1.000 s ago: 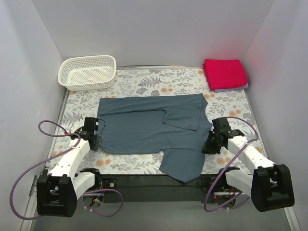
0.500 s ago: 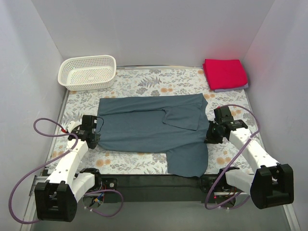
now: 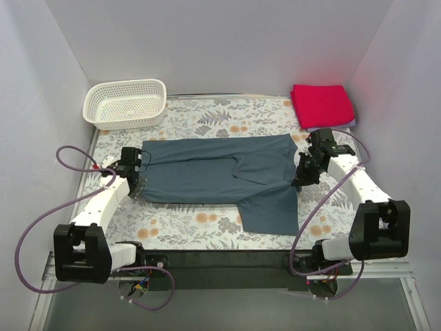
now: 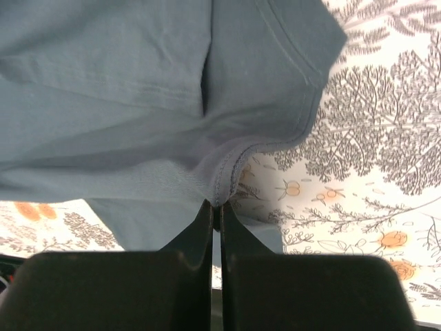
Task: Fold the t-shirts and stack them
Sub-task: Fold the tshirt
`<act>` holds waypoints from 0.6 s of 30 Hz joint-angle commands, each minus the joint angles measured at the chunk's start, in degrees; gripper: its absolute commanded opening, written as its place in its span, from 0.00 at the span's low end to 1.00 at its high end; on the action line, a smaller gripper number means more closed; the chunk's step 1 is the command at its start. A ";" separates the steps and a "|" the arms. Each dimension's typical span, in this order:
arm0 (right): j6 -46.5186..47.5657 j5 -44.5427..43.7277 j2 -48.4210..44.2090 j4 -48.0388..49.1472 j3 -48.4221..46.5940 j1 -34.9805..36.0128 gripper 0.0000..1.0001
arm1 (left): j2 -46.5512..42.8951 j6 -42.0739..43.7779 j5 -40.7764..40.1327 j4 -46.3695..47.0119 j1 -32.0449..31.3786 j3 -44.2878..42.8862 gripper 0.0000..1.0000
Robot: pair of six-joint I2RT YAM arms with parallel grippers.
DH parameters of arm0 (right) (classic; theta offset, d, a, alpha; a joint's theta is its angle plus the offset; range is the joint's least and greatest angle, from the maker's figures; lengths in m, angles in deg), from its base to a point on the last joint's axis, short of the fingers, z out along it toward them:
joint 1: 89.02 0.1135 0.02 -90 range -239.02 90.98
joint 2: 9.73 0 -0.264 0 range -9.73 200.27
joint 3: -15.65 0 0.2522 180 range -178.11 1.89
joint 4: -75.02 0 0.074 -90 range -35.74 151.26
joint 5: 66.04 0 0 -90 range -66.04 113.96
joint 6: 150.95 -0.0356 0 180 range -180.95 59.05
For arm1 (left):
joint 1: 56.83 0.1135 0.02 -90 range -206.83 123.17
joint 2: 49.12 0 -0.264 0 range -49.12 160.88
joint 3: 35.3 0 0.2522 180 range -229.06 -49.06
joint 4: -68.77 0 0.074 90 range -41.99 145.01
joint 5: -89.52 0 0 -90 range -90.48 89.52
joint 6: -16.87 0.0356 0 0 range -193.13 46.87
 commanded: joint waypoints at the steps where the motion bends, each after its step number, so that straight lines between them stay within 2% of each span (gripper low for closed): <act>1: 2.67 2.09 3.20 -0.48 -4.93 -1.77 0.01 | 2.22 3.13 -0.79 2.87 -0.01 -3.53 0.00; 9: 3.90 4.90 10.41 -0.48 -11.87 -3.80 0.01 | 10.38 6.55 -2.37 5.33 -0.01 -6.96 0.00; 18: 5.04 5.52 16.39 -0.31 -14.96 -5.11 0.01 | 17.95 7.53 -4.48 7.88 0.17 -9.16 0.00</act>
